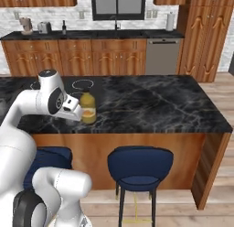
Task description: There is a wine glass and glass cup on the dining counter. Place the wine bottle next to the wine glass and the juice bottle next to the glass cup.
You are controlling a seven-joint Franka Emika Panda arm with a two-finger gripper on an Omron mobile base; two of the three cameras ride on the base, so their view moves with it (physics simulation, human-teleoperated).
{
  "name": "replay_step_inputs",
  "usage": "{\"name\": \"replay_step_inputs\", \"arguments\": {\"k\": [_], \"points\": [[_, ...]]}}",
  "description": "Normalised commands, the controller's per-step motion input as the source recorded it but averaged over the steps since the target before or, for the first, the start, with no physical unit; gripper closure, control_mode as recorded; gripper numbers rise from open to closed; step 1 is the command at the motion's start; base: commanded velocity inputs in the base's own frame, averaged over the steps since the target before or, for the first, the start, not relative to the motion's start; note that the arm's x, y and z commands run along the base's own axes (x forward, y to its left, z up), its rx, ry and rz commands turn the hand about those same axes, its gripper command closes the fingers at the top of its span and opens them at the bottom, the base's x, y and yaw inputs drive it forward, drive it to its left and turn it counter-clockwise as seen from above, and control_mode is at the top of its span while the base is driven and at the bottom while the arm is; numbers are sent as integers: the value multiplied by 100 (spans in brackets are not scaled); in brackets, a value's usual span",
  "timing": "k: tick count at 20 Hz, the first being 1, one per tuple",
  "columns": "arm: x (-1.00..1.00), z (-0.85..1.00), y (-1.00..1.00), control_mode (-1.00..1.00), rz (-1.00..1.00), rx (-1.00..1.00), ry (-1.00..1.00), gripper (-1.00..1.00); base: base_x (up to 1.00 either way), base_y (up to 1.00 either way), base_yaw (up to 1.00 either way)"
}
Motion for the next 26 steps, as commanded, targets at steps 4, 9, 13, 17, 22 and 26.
{"name": "replay_step_inputs", "arguments": {"k": [4, 9, 13, 17, 22, 26], "points": [[0, 0, 0, 100, 0, 0, 0, -100, -78, -3, 0], [0, 0, 0, 100, 0, 0, 0, -100, -82, -1, 0], [0, 0, 0, 100, 0, 0, 0, -100, -74, 4, 0], [0, 0, 0, 100, 0, 0, 0, -100, -35, 70, 0], [0, 0, 0, 100, 0, 0, 0, -100, -15, 89, 0], [0, 0, 0, 100, 0, 0, 0, -100, -8, 93, 0]]}}
